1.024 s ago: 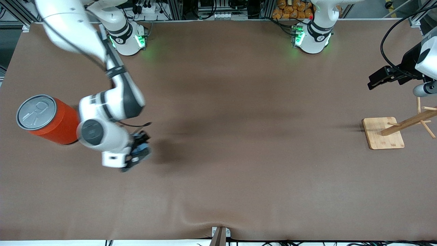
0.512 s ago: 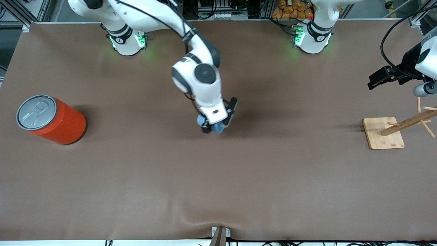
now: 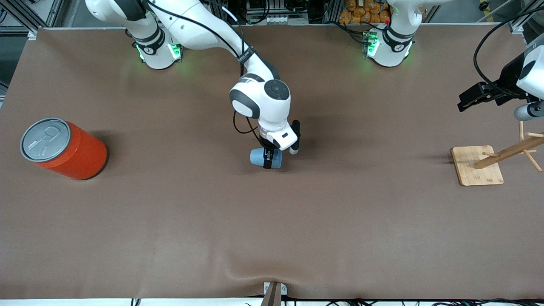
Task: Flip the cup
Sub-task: 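Carry the blue cup with the right gripper to the table middle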
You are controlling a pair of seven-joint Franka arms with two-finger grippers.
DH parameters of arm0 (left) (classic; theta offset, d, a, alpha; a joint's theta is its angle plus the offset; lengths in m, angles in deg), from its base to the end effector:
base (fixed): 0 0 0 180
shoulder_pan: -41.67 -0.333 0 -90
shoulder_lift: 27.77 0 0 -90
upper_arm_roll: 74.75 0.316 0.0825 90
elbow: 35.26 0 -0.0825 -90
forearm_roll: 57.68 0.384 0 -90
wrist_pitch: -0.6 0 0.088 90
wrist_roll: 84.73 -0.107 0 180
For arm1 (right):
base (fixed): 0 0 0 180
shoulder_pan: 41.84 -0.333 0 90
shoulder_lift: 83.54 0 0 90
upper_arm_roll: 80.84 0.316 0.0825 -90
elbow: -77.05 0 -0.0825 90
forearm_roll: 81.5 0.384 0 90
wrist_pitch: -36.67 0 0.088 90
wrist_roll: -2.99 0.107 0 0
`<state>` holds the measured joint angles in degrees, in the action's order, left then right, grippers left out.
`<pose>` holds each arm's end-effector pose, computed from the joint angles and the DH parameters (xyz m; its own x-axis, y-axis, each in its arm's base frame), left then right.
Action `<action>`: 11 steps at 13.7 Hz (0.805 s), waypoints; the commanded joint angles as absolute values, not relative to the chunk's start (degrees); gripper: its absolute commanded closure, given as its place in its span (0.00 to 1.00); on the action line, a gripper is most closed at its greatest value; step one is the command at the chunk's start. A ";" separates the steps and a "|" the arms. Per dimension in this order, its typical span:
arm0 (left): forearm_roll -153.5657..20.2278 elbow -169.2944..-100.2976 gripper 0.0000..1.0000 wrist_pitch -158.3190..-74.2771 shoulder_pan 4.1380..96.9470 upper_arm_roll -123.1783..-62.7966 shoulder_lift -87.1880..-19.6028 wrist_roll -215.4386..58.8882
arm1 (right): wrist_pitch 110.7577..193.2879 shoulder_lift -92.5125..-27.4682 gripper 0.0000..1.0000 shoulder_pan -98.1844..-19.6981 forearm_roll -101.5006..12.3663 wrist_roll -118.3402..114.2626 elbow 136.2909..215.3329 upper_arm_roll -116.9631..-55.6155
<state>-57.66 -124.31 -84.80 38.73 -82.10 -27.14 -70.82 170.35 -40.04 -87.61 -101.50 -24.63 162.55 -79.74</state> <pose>0.5412 -0.0421 0.6314 0.9849 0.1653 -0.0508 0.1647 -0.9862 -0.0144 0.5014 0.5234 0.2292 0.0535 0.9960 -0.0710 0.9679 -0.0342 0.2488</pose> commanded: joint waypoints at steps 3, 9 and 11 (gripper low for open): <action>-57.15 -123.94 0.00 -84.30 38.68 -82.40 -29.44 -70.66 | 174.83 -37.22 0.00 -87.28 -104.09 -26.10 161.61 -79.52; -57.67 -124.20 0.00 -83.60 39.73 -82.57 -35.67 -71.28 | 171.51 -43.89 0.00 -87.55 -102.86 -26.36 161.69 -77.77; -61.17 -124.12 0.00 -84.12 42.01 -83.45 -40.49 -71.19 | 166.42 -48.19 0.00 -87.02 -97.80 -26.10 161.60 -77.32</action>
